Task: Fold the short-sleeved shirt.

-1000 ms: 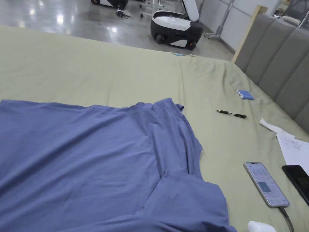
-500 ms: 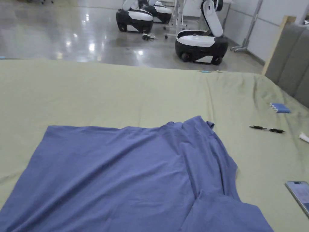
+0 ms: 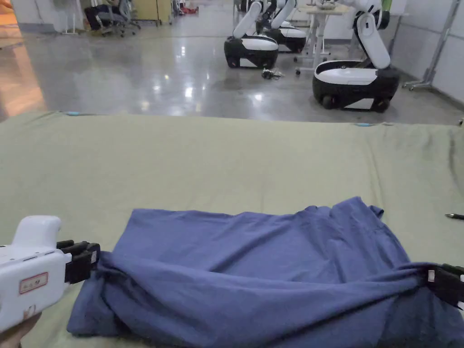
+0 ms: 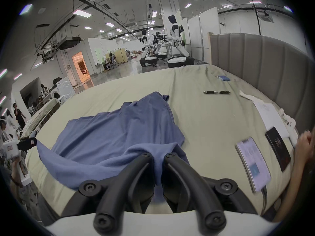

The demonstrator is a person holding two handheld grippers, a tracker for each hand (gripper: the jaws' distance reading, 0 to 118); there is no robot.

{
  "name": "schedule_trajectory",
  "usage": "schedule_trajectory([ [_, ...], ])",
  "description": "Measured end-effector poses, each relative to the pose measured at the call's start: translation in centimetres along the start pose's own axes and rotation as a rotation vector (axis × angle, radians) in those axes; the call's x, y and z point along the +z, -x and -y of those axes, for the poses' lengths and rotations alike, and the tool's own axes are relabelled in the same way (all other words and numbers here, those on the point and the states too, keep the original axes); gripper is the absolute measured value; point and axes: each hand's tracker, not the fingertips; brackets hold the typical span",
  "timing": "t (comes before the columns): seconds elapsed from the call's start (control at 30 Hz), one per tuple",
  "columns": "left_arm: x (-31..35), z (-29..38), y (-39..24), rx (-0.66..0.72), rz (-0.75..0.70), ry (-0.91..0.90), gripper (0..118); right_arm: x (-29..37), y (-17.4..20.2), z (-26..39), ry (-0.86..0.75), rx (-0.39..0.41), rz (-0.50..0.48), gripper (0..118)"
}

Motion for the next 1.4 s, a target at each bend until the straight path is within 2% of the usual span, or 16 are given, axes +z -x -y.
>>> schedule_trajectory([
  [0.13,-4.6,0.1,0.8,0.06,0.007,0.076,13,-5.1,0.2,-1.2,0.056,-0.007,0.017,9],
  [0.27,-7.0,1.3,1.7,0.136,-0.011,0.114,13,-8.6,0.8,-0.5,0.118,0.02,0.089,10],
  [0.3,-7.4,1.7,2.2,0.151,-0.007,0.11,14,-8.9,0.5,-0.2,0.117,0.018,0.092,23],
  [0.37,-6.9,2.2,2.8,0.143,-0.021,0.085,37,-8.8,0.4,0.2,0.12,0.006,0.089,84],
  [0.4,-6.1,2.3,2.9,0.132,-0.021,0.058,50,-7.9,0.2,0.3,0.1,-0.003,0.077,93],
  [0.43,-5.0,2.2,3.0,0.123,-0.01,0.032,58,-7.2,0.0,0.2,0.086,-0.003,0.072,89],
  [0.6,4.5,0.9,1.0,0.096,0.121,-0.151,58,-0.2,1.2,0.2,-0.096,0.089,0.055,90],
  [0.67,8.3,1.0,-0.5,0.042,0.082,-0.242,58,3.1,2.2,0.6,-0.175,0.102,0.054,90],
  [0.8,14.7,1.6,-3.7,-0.074,0.034,-0.388,58,9.6,4.7,2.4,-0.32,0.119,-0.047,90],
  [0.9,17.6,2.9,-5.9,-0.156,-0.043,-0.477,57,12.5,6.6,4.0,-0.333,0.167,-0.106,90],
  [1.0,18.8,4.3,-7.0,-0.157,-0.025,-0.445,54,14.5,9.2,5.4,-0.33,0.239,-0.078,84],
  [1.07,19.2,5.2,-7.5,-0.137,-0.016,-0.41,35,15.2,10.0,6.3,-0.326,0.248,-0.08,58],
  [1.1,19.5,5.9,-7.7,-0.135,-0.013,-0.415,14,15.4,10.3,6.7,-0.324,0.253,-0.083,43],
  [1.17,20.4,7.6,-8.2,-0.138,0.001,-0.462,5,15.9,10.8,7.5,-0.323,0.252,-0.093,5],
  [1.2,20.7,8.0,-8.8,-0.144,-0.003,-0.455,3,15.9,10.7,7.8,-0.31,0.247,-0.096,0],
  [1.4,21.0,8.3,-8.5,-0.122,0.016,-0.406,3,15.4,10.4,8.6,-0.295,0.232,-0.085,0],
])
